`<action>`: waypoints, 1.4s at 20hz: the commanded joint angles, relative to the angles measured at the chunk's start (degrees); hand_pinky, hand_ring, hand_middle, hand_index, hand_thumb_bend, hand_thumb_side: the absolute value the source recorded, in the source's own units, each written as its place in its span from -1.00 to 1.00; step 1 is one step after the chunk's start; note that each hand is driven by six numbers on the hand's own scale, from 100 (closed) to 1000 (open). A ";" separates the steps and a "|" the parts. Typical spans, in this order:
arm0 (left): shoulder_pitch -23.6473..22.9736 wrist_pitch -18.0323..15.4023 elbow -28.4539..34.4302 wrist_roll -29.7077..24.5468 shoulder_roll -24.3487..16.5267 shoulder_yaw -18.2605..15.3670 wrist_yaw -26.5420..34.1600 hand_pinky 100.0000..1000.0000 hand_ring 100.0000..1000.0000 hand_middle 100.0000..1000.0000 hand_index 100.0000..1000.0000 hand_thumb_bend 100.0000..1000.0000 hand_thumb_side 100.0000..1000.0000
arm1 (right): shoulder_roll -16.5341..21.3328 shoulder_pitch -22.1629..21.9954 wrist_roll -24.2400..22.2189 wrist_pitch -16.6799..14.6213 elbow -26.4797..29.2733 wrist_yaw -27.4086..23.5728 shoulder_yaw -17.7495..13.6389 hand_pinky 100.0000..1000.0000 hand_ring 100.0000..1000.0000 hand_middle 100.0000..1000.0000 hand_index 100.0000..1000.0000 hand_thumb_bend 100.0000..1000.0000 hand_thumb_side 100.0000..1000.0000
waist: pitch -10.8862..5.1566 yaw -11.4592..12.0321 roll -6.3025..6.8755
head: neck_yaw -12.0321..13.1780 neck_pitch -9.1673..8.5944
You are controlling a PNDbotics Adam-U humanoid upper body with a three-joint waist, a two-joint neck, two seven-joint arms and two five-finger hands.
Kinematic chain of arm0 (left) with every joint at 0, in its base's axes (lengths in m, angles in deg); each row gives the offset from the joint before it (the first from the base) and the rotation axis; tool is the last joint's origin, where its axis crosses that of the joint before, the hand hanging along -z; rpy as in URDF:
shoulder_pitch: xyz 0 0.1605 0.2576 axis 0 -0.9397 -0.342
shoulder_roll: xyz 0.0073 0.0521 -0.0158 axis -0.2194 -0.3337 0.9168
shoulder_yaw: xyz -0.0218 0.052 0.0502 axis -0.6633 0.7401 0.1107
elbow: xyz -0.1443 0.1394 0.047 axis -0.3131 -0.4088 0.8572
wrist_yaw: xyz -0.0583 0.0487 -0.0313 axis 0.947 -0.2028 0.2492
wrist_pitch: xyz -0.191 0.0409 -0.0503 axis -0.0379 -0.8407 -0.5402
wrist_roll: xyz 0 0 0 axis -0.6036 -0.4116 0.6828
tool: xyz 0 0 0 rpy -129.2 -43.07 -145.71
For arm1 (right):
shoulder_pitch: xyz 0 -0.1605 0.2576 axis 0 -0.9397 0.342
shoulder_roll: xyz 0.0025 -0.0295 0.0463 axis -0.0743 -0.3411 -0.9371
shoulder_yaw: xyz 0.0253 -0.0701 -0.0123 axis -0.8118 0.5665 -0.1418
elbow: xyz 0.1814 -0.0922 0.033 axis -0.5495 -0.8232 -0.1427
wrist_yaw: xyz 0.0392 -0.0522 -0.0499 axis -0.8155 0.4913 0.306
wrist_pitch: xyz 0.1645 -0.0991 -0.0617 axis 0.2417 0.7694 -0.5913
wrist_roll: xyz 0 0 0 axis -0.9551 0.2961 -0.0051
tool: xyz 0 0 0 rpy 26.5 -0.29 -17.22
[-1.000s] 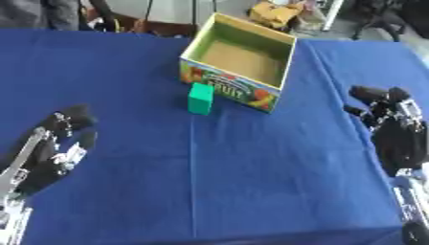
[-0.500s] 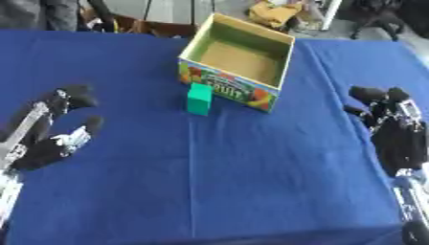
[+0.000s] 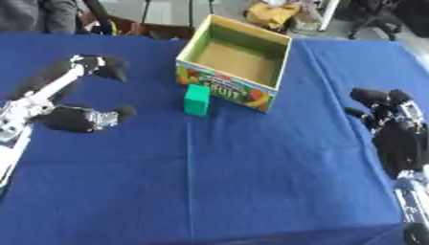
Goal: Pick up objects on the table and place them in the box.
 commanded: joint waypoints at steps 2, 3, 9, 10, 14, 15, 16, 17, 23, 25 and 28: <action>4.32 -2.35 -3.05 -1.41 -1.06 2.17 -4.63 0.58 0.46 0.32 0.76 0.48 -0.16 | 1.06 0.30 -0.29 -0.09 0.57 0.14 -0.09 0.61 0.82 0.52 0.44 -1.00 0.73 | -0.91 -0.25 0.37 | 0.29 0.43; 5.43 -2.68 -4.30 -1.51 -0.48 2.70 -6.01 0.57 0.45 0.31 0.76 0.47 -0.15 | 1.05 0.31 -0.34 -0.08 0.55 0.12 -0.03 0.61 0.82 0.52 0.44 -1.00 0.73 | -0.93 -0.33 0.40 | 0.34 0.49; 9.69 -4.45 -12.87 0.48 4.93 4.73 -15.23 0.52 0.42 0.32 0.75 0.48 -0.18 | 1.07 0.32 -0.64 -0.07 0.49 -0.02 0.26 0.61 0.82 0.52 0.44 -1.00 0.73 | -1.10 -0.92 0.23 | 0.94 0.51; 10.13 -4.93 -14.18 1.06 6.01 4.76 -16.73 0.51 0.43 0.32 0.75 0.48 -0.20 | 1.04 0.32 -0.69 -0.07 0.48 -0.07 0.31 0.61 0.82 0.52 0.44 -1.00 0.72 | -1.13 -1.05 0.16 | 1.08 0.51; 11.55 -6.73 -18.77 3.43 10.06 4.44 -21.59 0.52 0.44 0.34 0.75 0.50 -0.19 | 0.97 0.38 -0.97 -0.08 0.45 -0.21 0.55 0.61 0.82 0.52 0.44 -1.00 0.72 | -1.16 -1.60 -0.09 | 1.72 0.46; 11.85 -7.13 -19.76 4.06 10.86 4.22 -22.54 0.52 0.44 0.35 0.75 0.50 -0.20 | 0.98 0.40 -1.02 -0.09 0.46 -0.24 0.60 0.61 0.82 0.52 0.44 -1.00 0.72 | -1.15 -1.73 -0.15 | 1.81 0.45; 12.15 -7.47 -20.64 4.86 11.57 3.97 -23.58 0.52 0.44 0.35 0.75 0.52 -0.21 | 0.99 0.40 -1.07 -0.10 0.46 -0.26 0.63 0.61 0.82 0.52 0.44 -1.00 0.72 | -1.14 -1.85 -0.20 | 1.88 0.44; 12.41 -7.74 -21.38 5.77 12.16 3.71 -24.63 0.51 0.45 0.36 0.74 0.54 -0.22 | 0.99 0.39 -1.11 -0.12 0.46 -0.27 0.66 0.61 0.82 0.52 0.44 -1.00 0.72 | -1.12 -1.96 -0.24 | 1.96 0.43; 13.63 -8.46 -25.17 11.71 14.77 2.53 -30.70 0.51 0.45 0.36 0.74 0.60 -0.28 | 0.90 0.48 -1.34 -0.09 0.37 -0.33 0.88 0.61 0.82 0.52 0.44 -1.00 0.73 | -1.04 -2.54 -0.35 | 2.40 0.36; 13.89 -8.77 -26.36 13.15 15.34 2.20 -32.34 0.50 0.45 0.36 0.74 0.63 -0.30 | 0.89 0.49 -1.44 -0.11 0.36 -0.33 0.96 0.62 0.82 0.52 0.44 -1.00 0.73 | -1.01 -2.67 -0.41 | 2.45 0.31; 14.26 -8.94 -27.95 15.69 16.23 1.60 -34.80 0.51 0.47 0.37 0.74 0.66 -0.34 | 0.90 0.46 -1.49 -0.13 0.34 -0.34 0.98 0.62 0.82 0.51 0.44 -1.00 0.73 | -0.97 -2.92 -0.46 | 2.65 0.26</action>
